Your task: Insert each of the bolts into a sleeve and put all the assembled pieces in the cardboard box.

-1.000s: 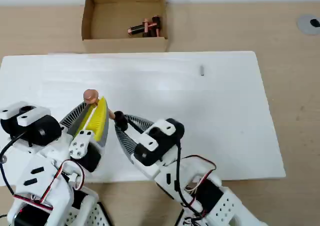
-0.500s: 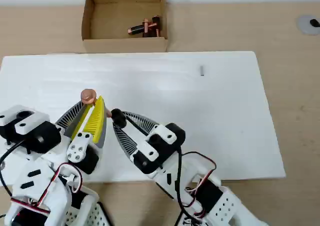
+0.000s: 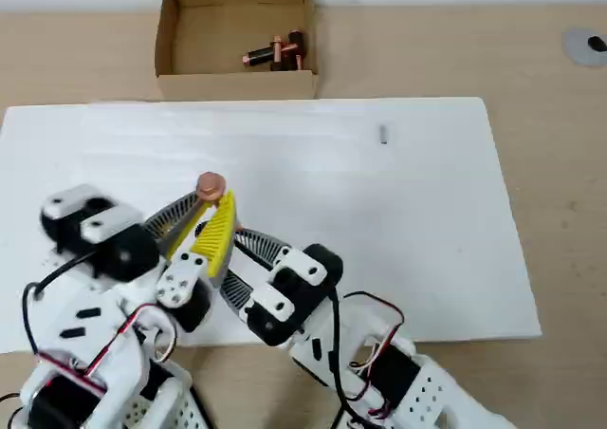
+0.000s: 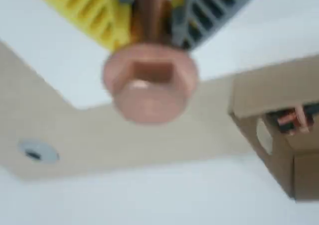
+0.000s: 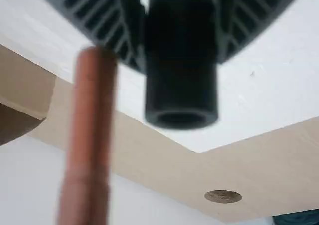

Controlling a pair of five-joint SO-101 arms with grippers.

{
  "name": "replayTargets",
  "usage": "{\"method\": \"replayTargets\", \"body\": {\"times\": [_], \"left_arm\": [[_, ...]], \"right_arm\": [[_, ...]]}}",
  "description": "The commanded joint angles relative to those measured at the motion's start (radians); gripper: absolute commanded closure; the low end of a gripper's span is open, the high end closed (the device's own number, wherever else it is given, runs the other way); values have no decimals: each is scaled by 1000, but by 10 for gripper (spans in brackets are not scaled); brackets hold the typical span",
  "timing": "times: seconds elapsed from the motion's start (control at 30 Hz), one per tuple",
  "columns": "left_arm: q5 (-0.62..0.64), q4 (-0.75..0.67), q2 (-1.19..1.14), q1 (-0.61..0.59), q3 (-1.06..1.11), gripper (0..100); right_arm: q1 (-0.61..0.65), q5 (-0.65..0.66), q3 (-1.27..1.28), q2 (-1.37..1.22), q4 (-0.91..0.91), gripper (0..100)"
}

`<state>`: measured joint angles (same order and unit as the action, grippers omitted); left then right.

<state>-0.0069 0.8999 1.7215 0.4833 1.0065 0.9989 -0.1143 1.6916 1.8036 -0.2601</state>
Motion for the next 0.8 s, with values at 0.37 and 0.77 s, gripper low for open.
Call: {"method": "replayTargets", "body": {"times": [0.37, 0.77], "left_arm": [[-69, 150, -30, -123, -233, 995], [-6, 226, -28, -38, -230, 995]], "right_arm": [[12, 9, -2, 79, 0, 988], [12, 9, -2, 79, 0, 988]]}}
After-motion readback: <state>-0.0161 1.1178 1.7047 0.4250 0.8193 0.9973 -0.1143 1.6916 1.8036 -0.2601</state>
